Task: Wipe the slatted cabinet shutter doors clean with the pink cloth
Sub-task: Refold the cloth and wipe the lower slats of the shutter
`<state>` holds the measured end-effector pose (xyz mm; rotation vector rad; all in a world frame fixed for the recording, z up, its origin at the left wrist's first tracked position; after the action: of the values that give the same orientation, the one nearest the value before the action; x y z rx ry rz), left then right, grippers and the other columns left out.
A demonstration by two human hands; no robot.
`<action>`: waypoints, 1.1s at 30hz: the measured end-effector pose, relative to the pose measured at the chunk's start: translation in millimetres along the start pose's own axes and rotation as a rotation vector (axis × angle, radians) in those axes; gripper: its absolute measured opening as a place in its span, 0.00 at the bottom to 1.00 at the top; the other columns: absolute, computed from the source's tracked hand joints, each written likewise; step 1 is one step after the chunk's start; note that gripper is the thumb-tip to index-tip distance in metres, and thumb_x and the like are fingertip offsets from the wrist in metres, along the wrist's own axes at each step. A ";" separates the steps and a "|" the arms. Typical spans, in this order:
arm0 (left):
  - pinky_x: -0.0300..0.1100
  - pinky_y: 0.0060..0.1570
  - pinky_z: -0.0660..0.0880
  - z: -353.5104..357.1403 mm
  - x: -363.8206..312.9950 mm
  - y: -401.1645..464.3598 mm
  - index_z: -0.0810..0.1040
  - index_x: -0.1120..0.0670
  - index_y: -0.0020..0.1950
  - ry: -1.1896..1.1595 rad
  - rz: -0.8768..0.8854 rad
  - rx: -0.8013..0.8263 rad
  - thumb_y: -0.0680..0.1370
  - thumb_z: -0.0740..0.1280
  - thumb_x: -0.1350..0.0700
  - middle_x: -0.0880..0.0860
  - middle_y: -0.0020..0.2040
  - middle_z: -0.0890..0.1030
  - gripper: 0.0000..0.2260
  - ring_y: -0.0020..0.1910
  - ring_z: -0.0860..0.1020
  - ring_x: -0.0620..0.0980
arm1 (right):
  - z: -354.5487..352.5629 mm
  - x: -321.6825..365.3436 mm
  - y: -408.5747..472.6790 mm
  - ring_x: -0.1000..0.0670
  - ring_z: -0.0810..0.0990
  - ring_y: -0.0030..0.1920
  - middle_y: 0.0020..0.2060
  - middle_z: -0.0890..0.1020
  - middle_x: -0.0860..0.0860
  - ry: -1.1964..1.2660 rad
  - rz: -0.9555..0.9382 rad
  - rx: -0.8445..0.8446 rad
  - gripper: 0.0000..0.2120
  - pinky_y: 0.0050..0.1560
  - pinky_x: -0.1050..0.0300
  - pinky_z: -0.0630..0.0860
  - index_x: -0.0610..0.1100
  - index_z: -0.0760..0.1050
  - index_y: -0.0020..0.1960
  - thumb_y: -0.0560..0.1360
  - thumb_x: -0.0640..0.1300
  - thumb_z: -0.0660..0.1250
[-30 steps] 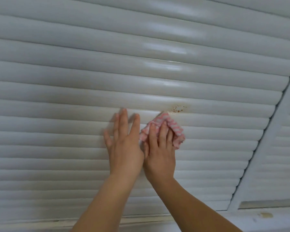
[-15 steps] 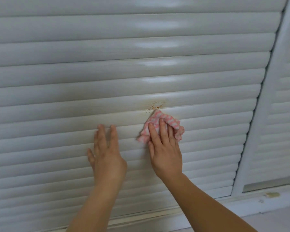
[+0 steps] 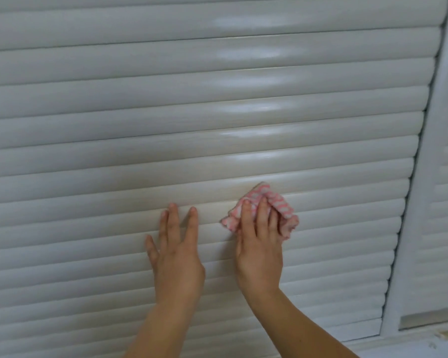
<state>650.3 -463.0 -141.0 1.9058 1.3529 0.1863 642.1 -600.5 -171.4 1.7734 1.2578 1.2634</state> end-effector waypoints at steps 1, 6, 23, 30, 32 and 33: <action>0.59 0.69 0.50 1.4 4.4 1.1 0.59 0.50 0.75 0.000 0.017 -0.025 0.63 0.63 0.73 0.55 0.77 0.52 0.42 0.75 0.51 0.52 | 1.2 11.5 -0.9 0.39 0.63 0.68 0.69 0.69 0.40 -0.004 -0.047 0.002 0.26 0.66 0.40 0.64 0.44 0.65 0.71 0.73 0.44 0.54; 0.55 0.64 0.52 3.5 20.3 4.7 0.73 0.64 0.63 0.041 0.097 -0.093 0.51 0.66 0.77 0.61 0.67 0.72 0.39 0.64 0.72 0.55 | 9.7 43.8 -9.9 0.44 0.64 0.68 0.70 0.64 0.47 -0.074 -0.273 0.013 0.28 0.63 0.47 0.60 0.49 0.63 0.71 0.70 0.45 0.54; 0.57 0.70 0.38 -28.6 11.4 0.0 0.44 0.48 0.76 0.119 -0.032 0.148 0.72 0.56 0.68 0.45 0.75 0.36 0.37 0.74 0.43 0.39 | -15.7 -31.1 19.0 0.37 0.61 0.66 0.68 0.68 0.38 -0.024 0.194 0.022 0.23 0.52 0.31 0.74 0.41 0.69 0.68 0.75 0.45 0.60; 0.59 0.69 0.42 -19.7 12.6 2.4 0.50 0.48 0.76 0.125 -0.036 0.122 0.72 0.60 0.65 0.45 0.77 0.42 0.36 0.74 0.46 0.40 | 0.9 37.5 2.2 0.39 0.68 0.62 0.66 0.67 0.44 -0.107 -0.291 -0.018 0.25 0.60 0.43 0.71 0.47 0.70 0.67 0.71 0.43 0.55; 0.64 0.67 0.49 -19.2 13.7 4.0 0.61 0.50 0.74 0.132 -0.011 0.083 0.66 0.66 0.67 0.49 0.77 0.53 0.37 0.73 0.58 0.43 | 1.2 38.6 3.8 0.40 0.67 0.63 0.66 0.67 0.46 -0.130 -0.354 -0.022 0.25 0.62 0.45 0.66 0.48 0.73 0.67 0.70 0.44 0.55; 0.68 0.63 0.55 -17.5 15.5 4.3 0.70 0.53 0.69 0.112 0.001 0.063 0.60 0.69 0.69 0.52 0.74 0.63 0.37 0.69 0.67 0.46 | 0.7 35.0 4.7 0.41 0.67 0.64 0.67 0.67 0.47 -0.150 -0.379 -0.009 0.26 0.62 0.46 0.67 0.48 0.72 0.68 0.70 0.44 0.55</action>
<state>650.9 -441.4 -130.8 1.9735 1.4471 0.2572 647.5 -569.5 -155.4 1.5011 1.4140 0.9036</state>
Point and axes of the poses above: each hand's wrist, its own y-axis towards the middle knuckle, its own z-axis out of the palm, x = y × z, the point moved 3 cm from there along y, towards the middle knuckle
